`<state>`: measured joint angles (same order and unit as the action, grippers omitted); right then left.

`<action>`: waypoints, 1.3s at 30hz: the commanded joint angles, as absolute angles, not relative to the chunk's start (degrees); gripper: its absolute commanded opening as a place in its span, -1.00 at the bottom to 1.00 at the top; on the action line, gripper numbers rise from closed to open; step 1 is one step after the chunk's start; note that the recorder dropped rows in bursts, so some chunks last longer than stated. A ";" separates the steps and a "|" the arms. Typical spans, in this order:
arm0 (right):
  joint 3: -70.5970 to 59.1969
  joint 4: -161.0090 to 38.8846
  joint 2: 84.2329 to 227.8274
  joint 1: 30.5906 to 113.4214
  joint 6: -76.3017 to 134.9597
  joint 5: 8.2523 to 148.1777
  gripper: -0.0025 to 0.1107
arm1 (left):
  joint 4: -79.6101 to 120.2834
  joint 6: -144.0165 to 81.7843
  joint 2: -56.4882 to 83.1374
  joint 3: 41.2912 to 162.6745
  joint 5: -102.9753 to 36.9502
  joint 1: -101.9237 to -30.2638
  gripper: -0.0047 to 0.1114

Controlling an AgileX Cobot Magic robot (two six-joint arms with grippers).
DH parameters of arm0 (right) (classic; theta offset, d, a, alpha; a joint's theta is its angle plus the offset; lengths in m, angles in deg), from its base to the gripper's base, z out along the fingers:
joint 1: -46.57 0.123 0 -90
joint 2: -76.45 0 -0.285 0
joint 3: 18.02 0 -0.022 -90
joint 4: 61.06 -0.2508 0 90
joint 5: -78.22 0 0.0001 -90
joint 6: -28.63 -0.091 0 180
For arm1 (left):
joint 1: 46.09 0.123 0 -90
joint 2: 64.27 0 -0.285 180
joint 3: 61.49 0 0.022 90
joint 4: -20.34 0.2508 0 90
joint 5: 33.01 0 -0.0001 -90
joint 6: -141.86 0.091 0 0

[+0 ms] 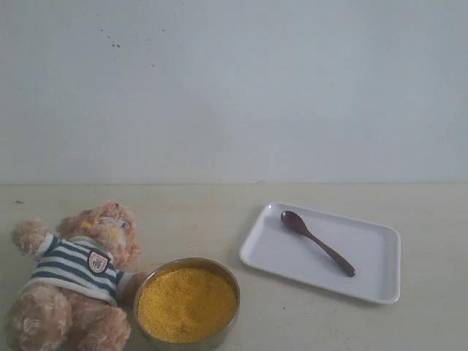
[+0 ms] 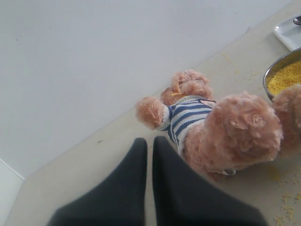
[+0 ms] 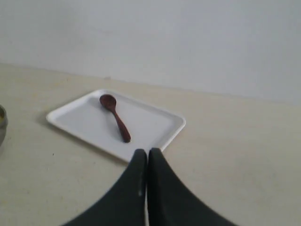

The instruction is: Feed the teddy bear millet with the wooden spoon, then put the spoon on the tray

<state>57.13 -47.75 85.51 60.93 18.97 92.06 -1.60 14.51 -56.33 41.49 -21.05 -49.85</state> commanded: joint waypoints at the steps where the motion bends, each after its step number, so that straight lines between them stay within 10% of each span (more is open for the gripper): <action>1: 59.20 -48.44 84.23 60.78 17.30 98.72 -0.96 | -1.70 14.16 -56.49 41.29 -20.98 -50.01 -0.85; 32: 59.20 -48.30 84.23 60.89 18.10 97.84 -0.96 | 2.12 13.83 -56.49 41.29 -20.71 -50.01 -0.85; 39: 59.20 -48.30 84.23 60.89 18.10 97.84 -0.96 | 21.99 -34.78 -56.49 41.29 -11.76 -50.01 -0.85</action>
